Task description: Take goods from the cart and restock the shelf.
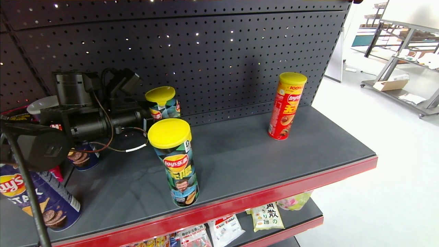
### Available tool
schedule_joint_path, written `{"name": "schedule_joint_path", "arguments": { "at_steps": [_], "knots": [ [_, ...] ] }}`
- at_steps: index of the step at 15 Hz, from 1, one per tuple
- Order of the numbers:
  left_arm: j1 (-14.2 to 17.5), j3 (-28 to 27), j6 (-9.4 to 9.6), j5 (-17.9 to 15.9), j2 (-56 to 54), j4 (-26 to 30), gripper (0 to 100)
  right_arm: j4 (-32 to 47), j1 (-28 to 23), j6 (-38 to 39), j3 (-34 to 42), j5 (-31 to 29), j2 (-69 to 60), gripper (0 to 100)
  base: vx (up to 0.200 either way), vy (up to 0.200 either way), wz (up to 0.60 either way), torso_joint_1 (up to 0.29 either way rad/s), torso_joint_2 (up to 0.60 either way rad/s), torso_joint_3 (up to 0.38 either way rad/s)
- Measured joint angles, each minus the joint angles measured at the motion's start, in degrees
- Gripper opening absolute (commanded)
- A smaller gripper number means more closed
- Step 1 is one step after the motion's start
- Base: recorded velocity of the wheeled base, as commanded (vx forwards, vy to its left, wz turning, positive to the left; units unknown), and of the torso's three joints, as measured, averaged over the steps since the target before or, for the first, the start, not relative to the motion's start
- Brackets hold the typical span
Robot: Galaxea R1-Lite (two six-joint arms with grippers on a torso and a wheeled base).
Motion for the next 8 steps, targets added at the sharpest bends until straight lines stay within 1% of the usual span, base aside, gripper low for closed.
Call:
{"name": "schedule_joint_path", "arguments": {
  "at_steps": [2, 4, 8],
  "knots": [
    [0.0, 0.1, -0.02, 0.1, -0.2, 0.0, 100, 0.0, 0.0, 0.0, 0.0, 0.0, 0.0, 100, 0.000, 0.000, 0.00, 0.000, 0.00, 0.000],
    [0.0, 0.5, -0.02, 1.1, -0.9, 0.0, 100, 0.0, 0.0, 0.0, 0.0, 0.0, 0.0, 100, 0.000, 0.000, 0.00, 0.000, 0.00, 0.000],
    [0.6, 2.7, -0.09, 2.0, -3.8, 0.1, 100, 0.0, 0.0, 0.0, 0.0, 0.0, 0.0, 100, 0.000, 0.000, 0.00, 0.000, 0.00, 0.000]
  ]
}}
